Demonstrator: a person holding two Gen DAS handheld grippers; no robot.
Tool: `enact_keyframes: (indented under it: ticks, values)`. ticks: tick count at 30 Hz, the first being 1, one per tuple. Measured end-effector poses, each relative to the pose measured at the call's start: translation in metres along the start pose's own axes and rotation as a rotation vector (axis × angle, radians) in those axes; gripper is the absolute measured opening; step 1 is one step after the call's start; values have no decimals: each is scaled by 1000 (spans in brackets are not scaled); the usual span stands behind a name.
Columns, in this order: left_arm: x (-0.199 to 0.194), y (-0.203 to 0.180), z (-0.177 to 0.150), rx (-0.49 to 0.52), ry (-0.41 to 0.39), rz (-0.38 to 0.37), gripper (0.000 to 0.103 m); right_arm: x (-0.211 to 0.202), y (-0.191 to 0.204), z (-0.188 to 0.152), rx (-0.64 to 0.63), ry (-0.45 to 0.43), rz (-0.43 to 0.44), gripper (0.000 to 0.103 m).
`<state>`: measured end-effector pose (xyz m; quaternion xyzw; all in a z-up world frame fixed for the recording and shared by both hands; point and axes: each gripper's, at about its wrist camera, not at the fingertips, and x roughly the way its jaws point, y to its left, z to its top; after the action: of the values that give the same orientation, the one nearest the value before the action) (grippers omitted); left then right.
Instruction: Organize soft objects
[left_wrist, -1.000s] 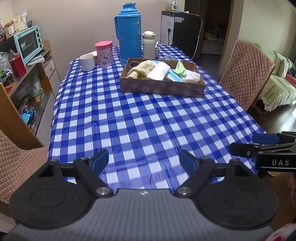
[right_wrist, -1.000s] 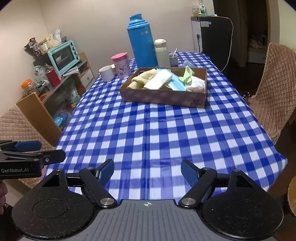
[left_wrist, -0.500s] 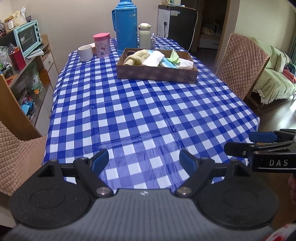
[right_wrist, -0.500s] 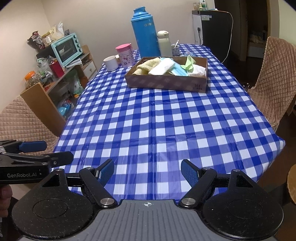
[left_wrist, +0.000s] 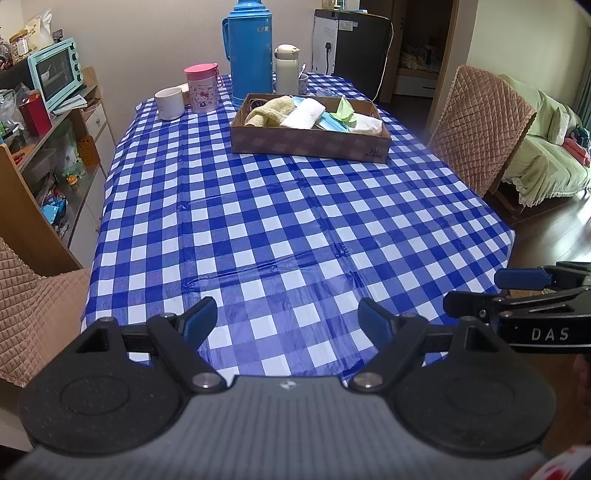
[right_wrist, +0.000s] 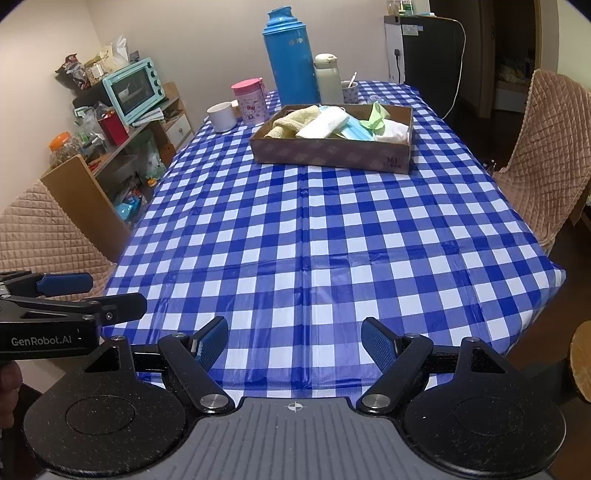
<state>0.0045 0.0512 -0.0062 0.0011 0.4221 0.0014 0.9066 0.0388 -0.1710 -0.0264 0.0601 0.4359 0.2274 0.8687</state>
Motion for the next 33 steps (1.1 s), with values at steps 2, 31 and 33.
enact_keyframes:
  ticks: [2,31,33]
  values:
    - [-1,0,0,-1,1,0,82,0,0,0,0,-2,1,79]
    - [0,8,1,-10,5,5,82,2,3,1,-2,1,1,79]
    - [1,8,1,-11,6,5,82,2,4,1,-3,1,0,79]
